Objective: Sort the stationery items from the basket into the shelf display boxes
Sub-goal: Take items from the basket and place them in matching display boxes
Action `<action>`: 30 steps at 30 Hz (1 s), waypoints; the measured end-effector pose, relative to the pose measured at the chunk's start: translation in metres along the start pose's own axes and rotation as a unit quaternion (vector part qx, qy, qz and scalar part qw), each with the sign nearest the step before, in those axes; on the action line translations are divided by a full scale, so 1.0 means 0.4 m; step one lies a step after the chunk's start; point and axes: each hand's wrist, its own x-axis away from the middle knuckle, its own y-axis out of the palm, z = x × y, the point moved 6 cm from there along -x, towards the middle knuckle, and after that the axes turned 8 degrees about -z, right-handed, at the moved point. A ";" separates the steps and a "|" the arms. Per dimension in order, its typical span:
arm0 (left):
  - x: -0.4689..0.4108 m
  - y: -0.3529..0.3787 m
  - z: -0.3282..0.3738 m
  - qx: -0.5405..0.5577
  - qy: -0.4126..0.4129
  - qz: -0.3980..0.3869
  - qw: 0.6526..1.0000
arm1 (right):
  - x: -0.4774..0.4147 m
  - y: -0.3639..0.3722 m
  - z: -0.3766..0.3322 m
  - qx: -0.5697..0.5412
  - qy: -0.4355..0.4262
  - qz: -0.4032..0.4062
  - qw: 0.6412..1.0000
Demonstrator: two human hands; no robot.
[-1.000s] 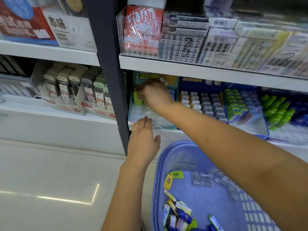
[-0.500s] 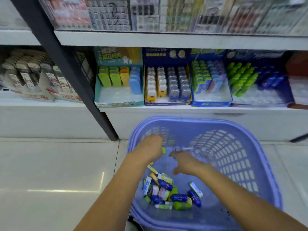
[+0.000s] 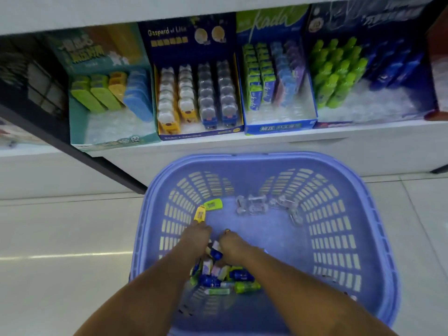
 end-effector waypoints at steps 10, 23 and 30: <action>-0.023 0.003 0.052 0.055 0.074 -0.038 0.995 | 0.080 -0.110 0.135 -0.272 0.005 0.040 0.961; 0.213 -0.252 0.136 0.898 0.221 -0.003 0.381 | 0.319 -0.317 0.059 -0.587 -0.115 0.297 0.744; 0.365 -0.307 0.097 0.869 0.260 0.093 0.411 | 0.421 -0.369 -0.058 -0.451 -0.086 0.422 0.782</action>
